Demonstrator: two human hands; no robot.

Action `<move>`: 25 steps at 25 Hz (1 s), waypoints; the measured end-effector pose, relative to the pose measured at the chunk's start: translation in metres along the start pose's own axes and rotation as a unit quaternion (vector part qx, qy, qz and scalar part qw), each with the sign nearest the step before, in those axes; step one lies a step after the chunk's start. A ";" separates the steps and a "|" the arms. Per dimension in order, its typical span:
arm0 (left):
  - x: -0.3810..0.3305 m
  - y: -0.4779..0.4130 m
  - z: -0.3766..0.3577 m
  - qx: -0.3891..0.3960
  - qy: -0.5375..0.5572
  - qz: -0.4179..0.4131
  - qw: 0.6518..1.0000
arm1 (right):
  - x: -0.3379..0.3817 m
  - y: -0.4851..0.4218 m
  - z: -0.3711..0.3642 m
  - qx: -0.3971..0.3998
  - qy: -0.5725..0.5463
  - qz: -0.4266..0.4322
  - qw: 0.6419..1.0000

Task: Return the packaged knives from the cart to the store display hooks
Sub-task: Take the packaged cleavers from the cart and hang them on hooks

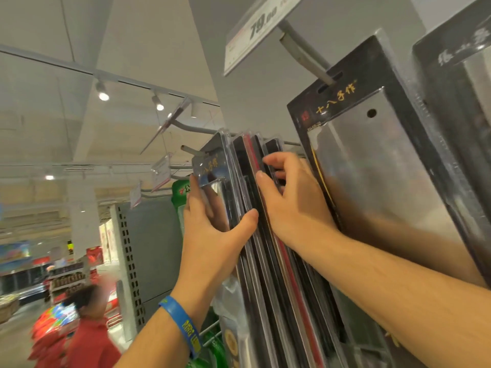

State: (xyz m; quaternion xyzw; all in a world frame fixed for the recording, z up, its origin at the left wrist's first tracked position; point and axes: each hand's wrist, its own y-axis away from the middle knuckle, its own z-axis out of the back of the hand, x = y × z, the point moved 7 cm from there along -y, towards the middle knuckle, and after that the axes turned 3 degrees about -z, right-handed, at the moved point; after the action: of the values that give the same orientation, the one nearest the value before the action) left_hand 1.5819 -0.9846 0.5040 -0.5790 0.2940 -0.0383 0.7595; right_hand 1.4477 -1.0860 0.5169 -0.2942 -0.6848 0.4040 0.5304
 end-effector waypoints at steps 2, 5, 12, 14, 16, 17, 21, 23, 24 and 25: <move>0.000 0.002 0.003 -0.007 0.003 0.004 1.000 | 0.002 0.010 -0.001 0.009 0.010 0.015 1.000; 0.002 0.004 0.005 -0.012 -0.009 0.017 1.000 | -0.003 0.013 -0.003 0.033 0.009 0.006 0.999; -0.001 -0.002 -0.002 0.013 -0.014 0.008 1.000 | -0.007 0.002 -0.012 0.072 0.048 -0.028 0.996; -0.001 -0.003 -0.003 0.017 -0.018 0.007 1.000 | -0.011 -0.002 -0.012 0.071 0.031 -0.042 0.996; 0.000 -0.006 -0.004 0.019 -0.024 0.007 0.999 | -0.014 -0.002 -0.012 0.070 0.004 -0.043 0.997; -0.001 -0.008 -0.005 0.020 -0.029 0.005 0.999 | -0.015 -0.002 -0.013 0.071 -0.004 -0.042 0.997; 0.002 -0.012 -0.009 0.016 -0.027 0.001 1.000 | -0.019 -0.002 -0.016 0.084 -0.016 -0.030 0.996; 0.003 -0.007 -0.007 -0.011 -0.018 0.003 1.000 | -0.024 0.001 -0.013 0.082 -0.066 -0.053 0.993; 0.003 -0.002 -0.004 -0.029 -0.019 0.004 0.999 | -0.029 0.002 -0.011 0.073 -0.095 -0.078 0.990; 0.002 0.001 -0.002 -0.045 -0.023 0.004 0.999 | -0.035 0.002 -0.008 0.061 -0.115 -0.103 0.986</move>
State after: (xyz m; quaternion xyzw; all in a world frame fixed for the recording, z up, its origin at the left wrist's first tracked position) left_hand 1.5824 -0.9870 0.5016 -0.6125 0.2796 -0.0087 0.7393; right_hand 1.4649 -1.1125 0.4988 -0.1407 -0.7416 0.4194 0.5043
